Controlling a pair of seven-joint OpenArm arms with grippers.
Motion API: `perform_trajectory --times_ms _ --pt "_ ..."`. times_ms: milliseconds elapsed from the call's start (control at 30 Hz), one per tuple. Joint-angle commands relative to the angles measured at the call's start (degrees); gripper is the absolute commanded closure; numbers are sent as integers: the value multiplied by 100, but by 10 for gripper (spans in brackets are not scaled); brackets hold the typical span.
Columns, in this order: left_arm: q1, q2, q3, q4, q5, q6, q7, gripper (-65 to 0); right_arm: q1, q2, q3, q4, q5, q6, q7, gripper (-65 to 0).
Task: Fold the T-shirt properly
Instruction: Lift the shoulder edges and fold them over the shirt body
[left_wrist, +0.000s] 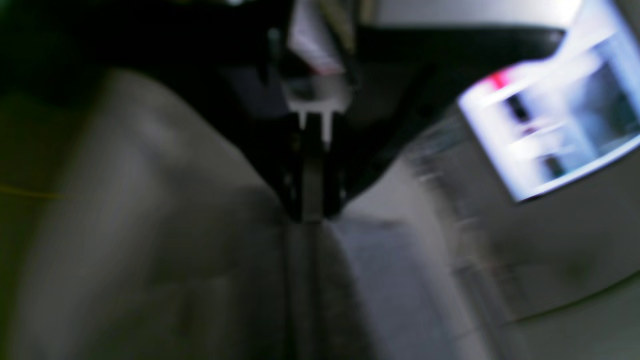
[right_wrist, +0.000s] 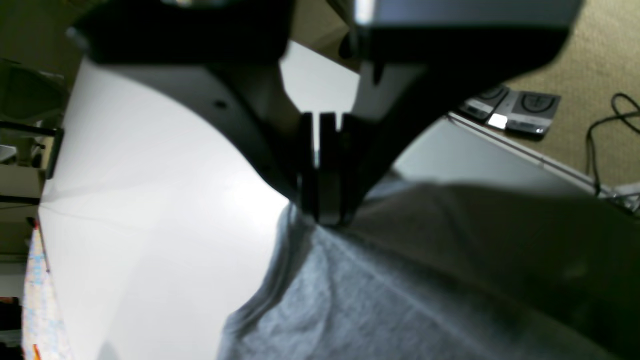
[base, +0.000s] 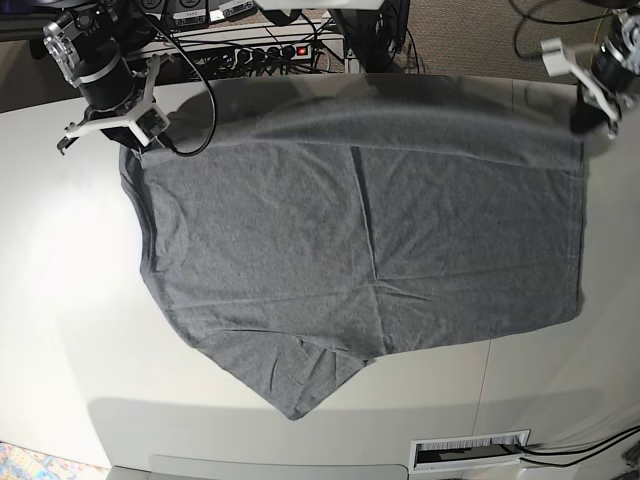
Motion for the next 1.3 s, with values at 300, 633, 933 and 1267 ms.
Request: perform_trajectory --times_ms 300,633,933,1267 --pt "-640 -28 24 28 44 33 136 0 345 63 83 85 -101 -114 170 0" --pt "-1604 72 26 26 -1185 22 -378 0 1193 63 81 -852 13 -129 638 0" --pt "-1987 651 26 -98 -1698 -4 -498 0 2247 -275 63 -1716 649 -122 852 0" --pt "-2166 1233 26 -813 -1720 -4 -1121 0 2822 -601 -431 -2055 575 -114 876 0"
